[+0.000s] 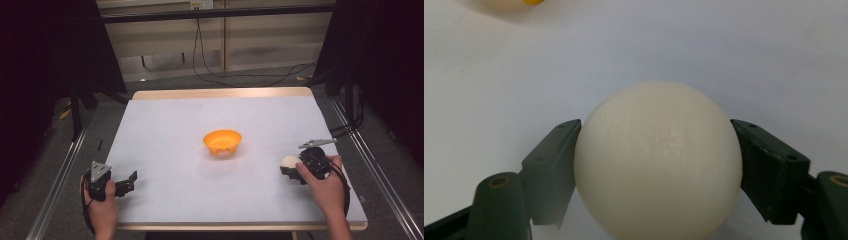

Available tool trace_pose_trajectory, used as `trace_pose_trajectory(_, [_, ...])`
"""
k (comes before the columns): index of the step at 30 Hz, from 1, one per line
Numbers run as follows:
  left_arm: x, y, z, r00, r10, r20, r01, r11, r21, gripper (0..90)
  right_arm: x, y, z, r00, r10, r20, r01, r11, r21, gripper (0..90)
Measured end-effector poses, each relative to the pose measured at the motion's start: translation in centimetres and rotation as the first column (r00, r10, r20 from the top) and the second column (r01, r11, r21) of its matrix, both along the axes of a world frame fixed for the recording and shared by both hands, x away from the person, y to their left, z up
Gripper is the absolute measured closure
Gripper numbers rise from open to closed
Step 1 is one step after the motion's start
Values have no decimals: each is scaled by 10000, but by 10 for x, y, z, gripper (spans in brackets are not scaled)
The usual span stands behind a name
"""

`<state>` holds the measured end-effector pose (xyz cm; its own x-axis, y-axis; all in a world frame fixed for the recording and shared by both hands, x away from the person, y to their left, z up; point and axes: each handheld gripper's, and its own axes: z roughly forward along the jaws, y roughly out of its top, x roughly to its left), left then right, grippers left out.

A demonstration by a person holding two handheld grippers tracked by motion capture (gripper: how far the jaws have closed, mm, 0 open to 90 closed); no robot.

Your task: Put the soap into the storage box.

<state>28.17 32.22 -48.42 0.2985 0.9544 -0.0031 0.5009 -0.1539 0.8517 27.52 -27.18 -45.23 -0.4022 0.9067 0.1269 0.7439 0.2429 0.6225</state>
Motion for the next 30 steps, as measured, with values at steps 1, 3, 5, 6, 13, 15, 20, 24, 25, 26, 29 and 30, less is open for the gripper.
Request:
trace_pose_trajectory(1, [0,0,0,10000,-13,-18,13,10000,-40,0,2,1,1,10000,16,-4,-16,10000,-48,245])
trace_pose_trajectory(3, [0,1,0,10000,5,14,-4,10000,-70,0,4,2,1,10000,88,22,-87,9999,-139,245])
trace_pose_trajectory(5, [0,1,0,10000,-4,16,4,10000,-79,0,5,4,3,9999,116,41,-116,9999,-117,245])
trace_pose_trajectory(6, [0,1,0,10000,0,9,1,10000,-68,0,6,5,4,9999,89,49,-89,9999,-99,245])
trace_pose_trajectory(13, [0,3,0,10000,-55,23,56,9996,-280,0,11,10,7,9997,246,66,-245,9996,-103,245])
trace_pose_trajectory(15, [0,3,0,10000,-80,7,80,9995,-313,0,13,13,8,9994,354,57,-354,9993,-113,245])
trace_pose_trajectory(20, [0,3,0,10000,-98,12,98,9995,-316,0,18,16,12,9992,387,79,-387,9992,-70,245])
trace_pose_trajectory(24, [0,3,0,9999,-107,0,107,9995,-288,0,20,19,16,9989,441,142,-440,9990,-75,245])
trace_pose_trajectory(25, [0,3,0,9999,-103,-7,102,9995,-287,0,21,20,17,9988,460,141,-459,9989,-76,245])
trace_pose_trajectory(26, [0,3,0,9999,-102,-6,102,9995,-283,0,22,21,18,9990,442,101,-441,9990,-89,245])
trace_pose_trajectory(29, [0,3,0,9999,-103,10,103,9995,-290,0,25,23,20,9984,544,119,-543,9985,-123,246])
trace_pose_trajectory(30, [0,3,0,9999,-103,10,103,9995,-290,0,25,23,20,9984,544,119,-543,9985,-123,246])
